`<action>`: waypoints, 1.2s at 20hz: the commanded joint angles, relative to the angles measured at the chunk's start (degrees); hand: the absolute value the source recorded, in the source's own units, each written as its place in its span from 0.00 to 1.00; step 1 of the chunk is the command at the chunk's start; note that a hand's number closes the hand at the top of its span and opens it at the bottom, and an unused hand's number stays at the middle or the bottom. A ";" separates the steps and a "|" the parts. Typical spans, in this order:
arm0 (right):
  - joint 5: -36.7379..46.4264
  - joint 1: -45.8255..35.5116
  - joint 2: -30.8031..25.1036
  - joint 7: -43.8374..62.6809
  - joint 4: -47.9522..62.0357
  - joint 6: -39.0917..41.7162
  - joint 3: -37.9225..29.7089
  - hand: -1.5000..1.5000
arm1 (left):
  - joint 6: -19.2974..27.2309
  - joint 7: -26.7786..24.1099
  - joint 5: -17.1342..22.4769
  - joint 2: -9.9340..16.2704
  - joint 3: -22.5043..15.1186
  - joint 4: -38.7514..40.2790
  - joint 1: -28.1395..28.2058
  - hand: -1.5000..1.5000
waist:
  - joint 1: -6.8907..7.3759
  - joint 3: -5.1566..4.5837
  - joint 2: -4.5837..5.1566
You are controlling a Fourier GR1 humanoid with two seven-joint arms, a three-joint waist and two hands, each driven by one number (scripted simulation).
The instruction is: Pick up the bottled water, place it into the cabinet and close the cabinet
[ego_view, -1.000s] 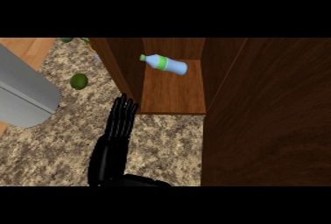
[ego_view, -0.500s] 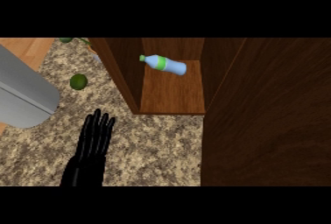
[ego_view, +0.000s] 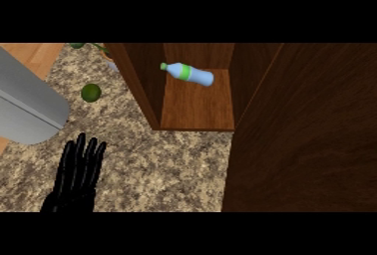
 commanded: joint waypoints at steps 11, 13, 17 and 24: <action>12.90 -21.11 10.08 17.77 -0.96 -7.30 18.10 1.00 | -6.84 -1.73 5.60 5.49 7.01 -3.65 6.21 0.00 | 0.65 -0.17 -0.22; 11.98 -26.10 10.11 18.62 1.78 -9.32 16.74 1.00 | -8.58 -2.83 5.40 6.14 6.29 -3.80 8.11 0.00 | 1.93 -0.24 0.02; 12.45 -31.49 10.05 20.20 4.32 -12.26 16.57 1.00 | -8.69 -2.33 6.26 7.02 8.42 -4.06 8.01 0.00 | 1.54 -0.16 0.22; 10.35 -35.12 9.91 20.93 7.01 -12.14 15.71 1.00 | -11.89 -3.48 7.67 7.93 9.77 -3.41 9.10 0.00 | 2.45 -0.29 0.46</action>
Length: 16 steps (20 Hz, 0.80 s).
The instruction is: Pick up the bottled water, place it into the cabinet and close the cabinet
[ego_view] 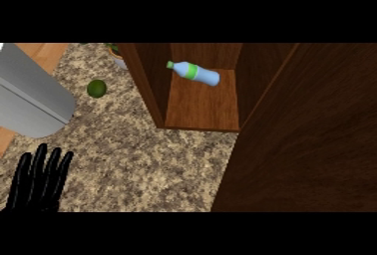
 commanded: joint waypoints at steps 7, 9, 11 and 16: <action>2.10 -6.89 9.42 2.54 6.53 -7.78 2.95 1.00 | -2.27 -0.99 0.61 0.92 1.59 -0.17 0.38 0.00 | 1.59 -0.09 0.69; 1.58 -6.46 9.42 3.03 6.00 -7.66 2.41 1.00 | -3.05 -0.76 1.36 1.46 2.29 0.96 0.79 0.00 | 1.59 -0.18 0.82; 0.06 -6.14 9.42 2.69 6.37 -7.95 1.40 1.00 | -3.81 -0.98 1.89 2.00 3.17 -0.80 0.52 0.00 | 2.51 -0.09 1.02; -3.75 -5.10 9.44 2.35 7.97 -7.97 1.57 1.00 | -5.06 -1.00 2.26 2.06 2.61 -0.61 1.13 0.00 | 3.63 -0.12 1.61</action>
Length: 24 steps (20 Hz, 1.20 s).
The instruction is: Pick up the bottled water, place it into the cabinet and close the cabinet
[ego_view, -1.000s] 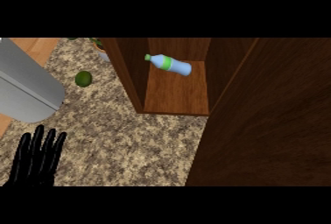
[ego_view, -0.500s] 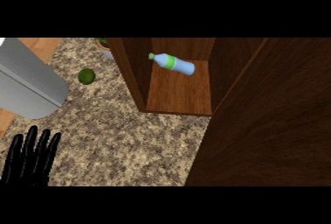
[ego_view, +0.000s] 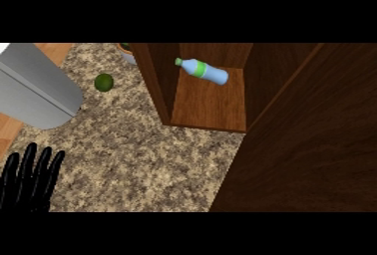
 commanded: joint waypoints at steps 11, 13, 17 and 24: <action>-22.07 -0.50 9.67 6.35 15.40 -4.37 2.78 1.00 | -4.54 -0.02 0.48 2.33 0.57 -0.48 -0.46 0.00 | 4.88 -0.01 1.96; -23.05 0.00 9.68 5.27 15.11 -7.37 -0.89 1.00 | -4.04 -0.04 0.78 2.13 0.95 -0.43 0.20 0.00 | 3.65 0.12 1.67; -21.43 1.82 9.68 0.77 12.55 -11.64 -7.55 1.00 | -3.99 -0.47 1.39 1.74 1.84 0.65 0.54 0.00 | 0.45 0.24 1.31; -21.66 1.29 9.75 -1.54 14.91 -17.46 -13.84 1.00 | -4.98 -0.77 2.16 2.26 2.92 0.56 1.36 0.00 | 1.04 0.19 1.69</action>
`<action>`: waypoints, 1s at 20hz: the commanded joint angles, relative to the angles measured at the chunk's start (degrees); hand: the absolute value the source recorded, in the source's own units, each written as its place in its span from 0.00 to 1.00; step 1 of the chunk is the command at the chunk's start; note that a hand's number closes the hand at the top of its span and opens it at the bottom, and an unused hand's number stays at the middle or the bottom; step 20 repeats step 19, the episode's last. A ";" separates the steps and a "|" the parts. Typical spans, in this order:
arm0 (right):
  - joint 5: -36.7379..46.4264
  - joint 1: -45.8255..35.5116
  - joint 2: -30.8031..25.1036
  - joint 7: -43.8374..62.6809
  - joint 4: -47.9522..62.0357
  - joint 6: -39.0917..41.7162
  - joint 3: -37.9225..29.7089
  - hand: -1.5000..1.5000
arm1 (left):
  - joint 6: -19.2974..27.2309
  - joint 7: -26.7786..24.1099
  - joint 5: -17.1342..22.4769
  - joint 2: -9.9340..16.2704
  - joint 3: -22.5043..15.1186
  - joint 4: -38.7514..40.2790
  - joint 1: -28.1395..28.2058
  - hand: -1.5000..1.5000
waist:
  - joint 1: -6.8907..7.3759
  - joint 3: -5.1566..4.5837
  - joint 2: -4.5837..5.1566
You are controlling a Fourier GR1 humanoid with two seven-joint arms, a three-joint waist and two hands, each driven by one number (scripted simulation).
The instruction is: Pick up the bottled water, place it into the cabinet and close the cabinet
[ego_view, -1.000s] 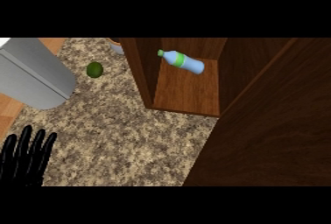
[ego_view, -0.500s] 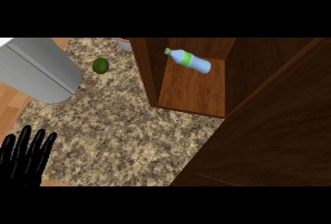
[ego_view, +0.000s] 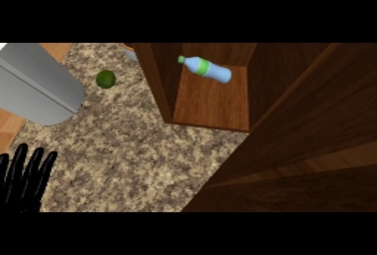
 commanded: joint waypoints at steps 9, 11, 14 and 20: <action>0.82 -25.72 6.40 -2.53 24.60 -26.51 -12.94 1.00 | -2.87 0.47 0.93 0.50 -0.46 0.25 0.26 0.00 | 2.14 0.46 -0.16; 0.15 -32.03 6.43 -3.42 30.96 -29.50 -14.35 1.00 | -2.86 0.67 1.49 0.13 0.10 1.07 -0.83 0.00 | 1.85 0.52 -0.01; -2.51 -41.53 6.46 -5.00 40.63 -32.84 -17.09 1.00 | -2.75 -0.15 0.23 -0.62 -0.72 1.56 -0.40 0.00 | 1.99 0.62 -0.20; -7.82 -55.91 6.46 -7.40 55.27 -36.49 -17.94 1.00 | -2.06 0.97 0.40 -0.87 -0.76 0.64 0.21 0.00 | 0.52 0.73 -0.74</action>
